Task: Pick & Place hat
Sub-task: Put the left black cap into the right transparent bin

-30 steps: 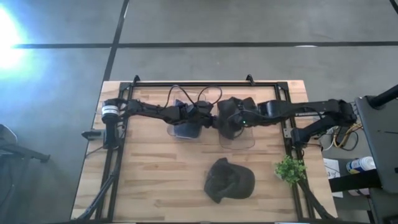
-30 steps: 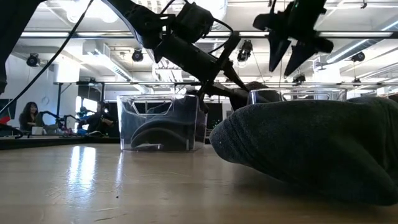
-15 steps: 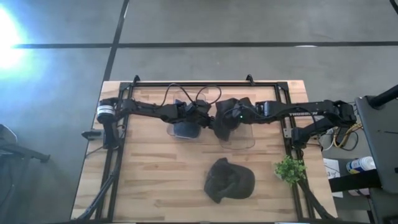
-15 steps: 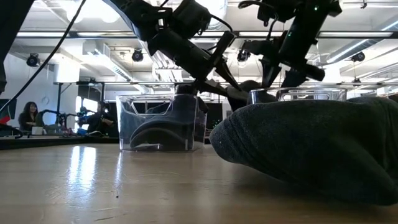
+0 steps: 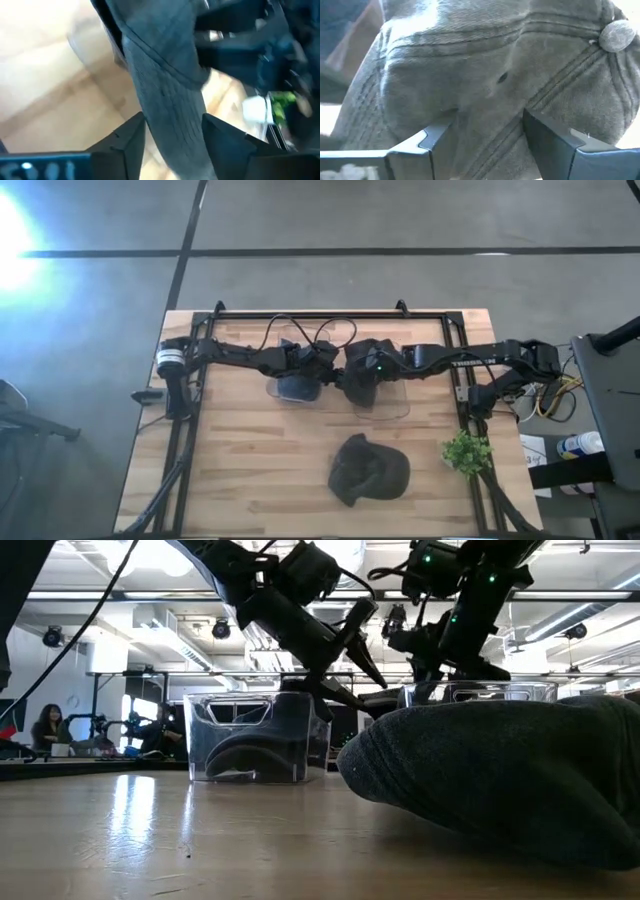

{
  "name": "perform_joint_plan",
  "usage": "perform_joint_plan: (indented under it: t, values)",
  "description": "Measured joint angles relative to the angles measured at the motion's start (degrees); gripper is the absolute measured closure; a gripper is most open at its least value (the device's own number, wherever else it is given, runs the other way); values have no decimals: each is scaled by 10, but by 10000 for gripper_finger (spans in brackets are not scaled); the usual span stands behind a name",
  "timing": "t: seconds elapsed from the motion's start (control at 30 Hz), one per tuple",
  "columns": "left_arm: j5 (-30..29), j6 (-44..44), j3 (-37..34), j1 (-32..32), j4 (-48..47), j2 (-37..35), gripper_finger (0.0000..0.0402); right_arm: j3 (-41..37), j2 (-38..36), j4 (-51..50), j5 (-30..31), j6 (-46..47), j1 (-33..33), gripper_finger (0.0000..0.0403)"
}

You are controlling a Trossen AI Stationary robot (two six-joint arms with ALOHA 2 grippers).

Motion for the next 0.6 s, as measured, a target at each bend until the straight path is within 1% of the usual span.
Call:
perform_joint_plan:
  t: [0.07, 0.17, 0.27, 0.37, 0.4, 0.47, 0.53, 0.6]
  values:
    - [24, 2, 7, 0, -25, -9, 202, 0, 5, -1, 0, -4, -2, 188]
    - [57, 19, 13, 0, -64, -33, 196, -1, 6, -6, 12, -17, -6, 188]
    - [62, 43, 13, -3, -101, -62, 195, -1, -1, -14, 27, -27, -10, 188]
    - [61, 64, 10, -7, -129, -92, 195, 1, -8, -47, 31, -38, -19, 188]
    - [55, 69, 7, -9, -132, -101, 195, 1, -9, -60, 31, -41, -22, 188]
    - [24, 78, 0, -13, -137, -108, 195, 1, -10, -90, 32, -42, -26, 188]
    - [-13, 87, -4, -14, -137, -107, 195, 1, -14, -106, 32, -45, -28, 188]
    - [-26, 91, -5, -13, -127, -96, 195, 1, -23, -108, 32, -51, -28, 188]
